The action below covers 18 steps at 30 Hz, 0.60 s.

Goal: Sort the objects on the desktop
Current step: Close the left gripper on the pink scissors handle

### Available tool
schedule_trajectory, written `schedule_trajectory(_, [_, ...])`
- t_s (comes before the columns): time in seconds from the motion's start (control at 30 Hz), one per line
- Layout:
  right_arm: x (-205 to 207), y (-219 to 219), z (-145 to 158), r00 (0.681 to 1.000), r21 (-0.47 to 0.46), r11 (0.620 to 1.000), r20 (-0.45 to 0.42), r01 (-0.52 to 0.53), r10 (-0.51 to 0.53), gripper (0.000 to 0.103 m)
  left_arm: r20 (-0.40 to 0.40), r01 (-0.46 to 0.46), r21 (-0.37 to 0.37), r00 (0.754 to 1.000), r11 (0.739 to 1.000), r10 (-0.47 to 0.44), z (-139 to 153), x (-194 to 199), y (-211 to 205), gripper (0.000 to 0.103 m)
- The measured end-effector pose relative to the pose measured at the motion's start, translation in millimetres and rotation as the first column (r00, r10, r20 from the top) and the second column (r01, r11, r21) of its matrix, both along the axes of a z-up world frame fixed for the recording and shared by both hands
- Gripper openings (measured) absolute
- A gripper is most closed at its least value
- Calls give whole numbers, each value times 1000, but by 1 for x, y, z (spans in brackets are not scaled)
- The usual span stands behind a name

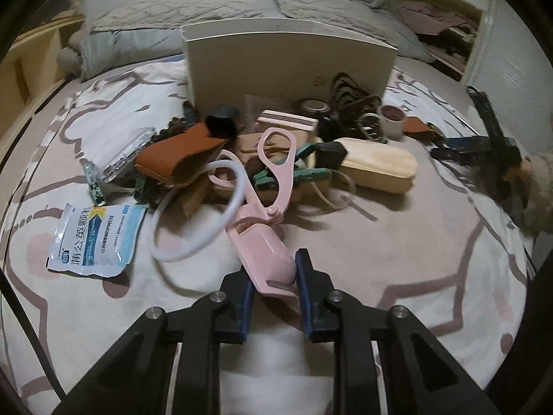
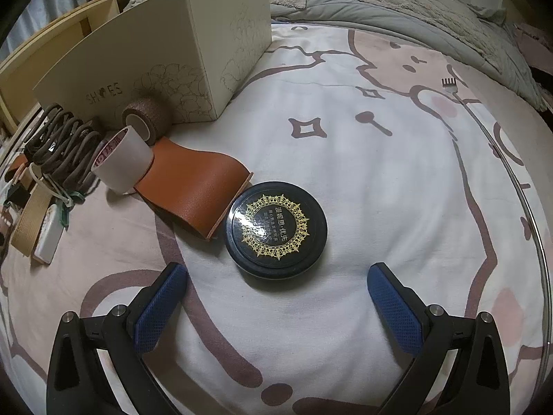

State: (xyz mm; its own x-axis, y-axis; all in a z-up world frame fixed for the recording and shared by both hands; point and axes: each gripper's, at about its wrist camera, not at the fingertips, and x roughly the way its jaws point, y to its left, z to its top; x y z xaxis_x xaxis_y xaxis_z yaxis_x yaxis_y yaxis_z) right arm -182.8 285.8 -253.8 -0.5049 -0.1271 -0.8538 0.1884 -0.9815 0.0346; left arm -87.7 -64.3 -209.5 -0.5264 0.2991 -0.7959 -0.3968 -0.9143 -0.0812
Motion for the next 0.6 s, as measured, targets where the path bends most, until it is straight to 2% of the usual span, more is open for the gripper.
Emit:
schedule_trajectory(0.23, [0, 1, -1, 1000, 2, 1000, 1, -1, 1, 103, -17, 126, 10, 992, 992, -126, 7, 20, 8, 20])
schedule_trajectory(0.5, [0, 0, -1, 1000, 2, 1000, 1, -1, 1, 103, -6, 312, -30, 950, 950, -312, 3, 46, 32, 19])
schedule_trajectory(0.6, [-1, 0, 0, 1000, 1, 1000, 1, 0, 0, 103, -8, 347, -55, 937, 936, -348, 1, 51, 37, 19])
